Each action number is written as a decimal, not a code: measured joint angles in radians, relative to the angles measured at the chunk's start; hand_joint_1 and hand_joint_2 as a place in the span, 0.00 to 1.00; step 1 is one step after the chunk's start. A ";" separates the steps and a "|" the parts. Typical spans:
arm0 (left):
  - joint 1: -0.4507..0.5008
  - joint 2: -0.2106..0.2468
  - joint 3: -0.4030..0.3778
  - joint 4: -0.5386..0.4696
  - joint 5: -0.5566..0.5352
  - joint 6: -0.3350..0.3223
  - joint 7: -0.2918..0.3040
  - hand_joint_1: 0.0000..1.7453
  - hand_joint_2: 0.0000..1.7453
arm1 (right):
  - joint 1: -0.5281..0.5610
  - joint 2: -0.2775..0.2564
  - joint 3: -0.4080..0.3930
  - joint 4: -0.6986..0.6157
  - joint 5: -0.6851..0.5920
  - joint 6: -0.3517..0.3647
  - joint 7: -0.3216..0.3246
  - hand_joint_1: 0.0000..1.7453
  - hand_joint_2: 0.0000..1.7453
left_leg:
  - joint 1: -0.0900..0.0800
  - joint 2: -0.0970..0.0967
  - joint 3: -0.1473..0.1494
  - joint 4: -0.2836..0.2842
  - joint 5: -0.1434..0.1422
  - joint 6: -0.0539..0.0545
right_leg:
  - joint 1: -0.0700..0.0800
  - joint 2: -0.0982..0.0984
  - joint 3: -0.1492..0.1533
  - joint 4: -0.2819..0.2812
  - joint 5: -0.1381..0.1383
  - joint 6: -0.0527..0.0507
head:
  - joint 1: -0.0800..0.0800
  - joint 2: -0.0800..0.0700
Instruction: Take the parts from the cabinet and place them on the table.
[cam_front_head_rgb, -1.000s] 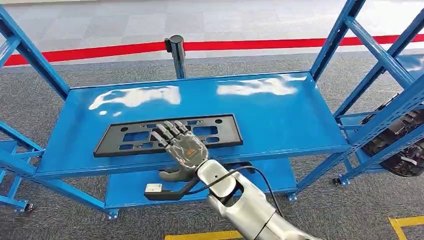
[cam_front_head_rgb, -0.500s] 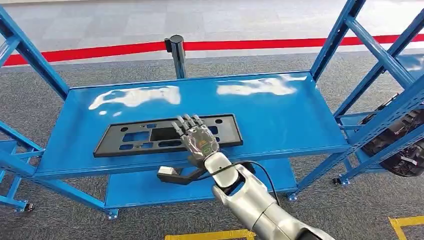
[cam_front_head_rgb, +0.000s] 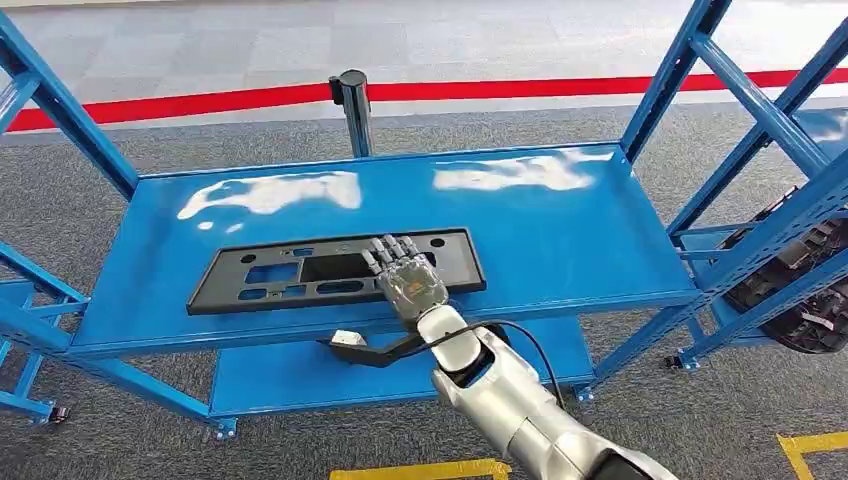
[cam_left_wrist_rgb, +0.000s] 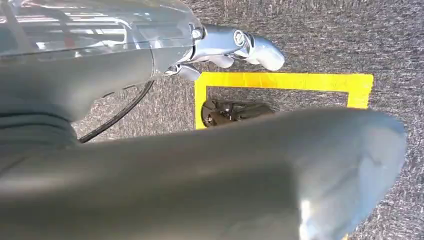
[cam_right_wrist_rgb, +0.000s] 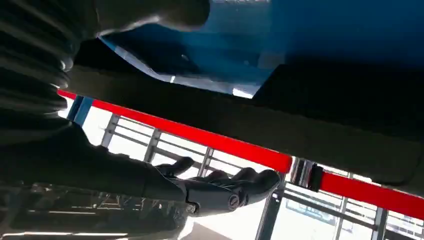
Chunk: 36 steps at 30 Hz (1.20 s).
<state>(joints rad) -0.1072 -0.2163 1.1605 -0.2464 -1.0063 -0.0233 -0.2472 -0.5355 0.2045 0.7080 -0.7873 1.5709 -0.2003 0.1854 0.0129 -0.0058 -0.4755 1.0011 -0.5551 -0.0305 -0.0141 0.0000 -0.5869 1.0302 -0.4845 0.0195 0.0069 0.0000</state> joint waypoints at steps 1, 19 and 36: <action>0.000 0.000 0.000 0.000 0.000 0.002 -0.003 0.00 0.00 | 0.000 0.000 -0.002 0.005 0.000 0.000 -0.002 1.00 1.00 | 0.000 0.000 0.000 0.000 0.000 0.000 | 0.000 0.000 0.000 0.000 0.000 0.000 | 0.000 0.000; -0.002 0.000 0.000 0.000 -0.002 0.020 -0.025 0.00 0.00 | 0.003 -0.001 -0.034 0.015 0.001 -0.034 -0.021 1.00 1.00 | 0.000 0.000 0.001 0.000 0.000 0.000 | 0.000 0.000 0.001 0.000 0.000 0.000 | 0.000 0.000; -0.003 0.000 0.000 0.000 -0.006 0.035 -0.105 0.00 1.00 | 0.159 -0.005 -0.203 -0.274 -0.050 -0.002 -0.167 1.00 1.00 | 0.000 0.000 0.000 0.000 0.000 0.000 | 0.000 0.000 0.000 -0.001 0.000 0.000 | 0.000 0.000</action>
<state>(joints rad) -0.1097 -0.2167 1.1601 -0.2464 -1.0128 0.0114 -0.3517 -0.3769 0.1999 0.5054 -1.0618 1.5205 -0.2025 0.0186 0.0127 -0.0057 -0.4754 1.0011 -0.5553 -0.0306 -0.0141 0.0000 -0.5867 1.0295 -0.4845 0.0196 0.0069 0.0000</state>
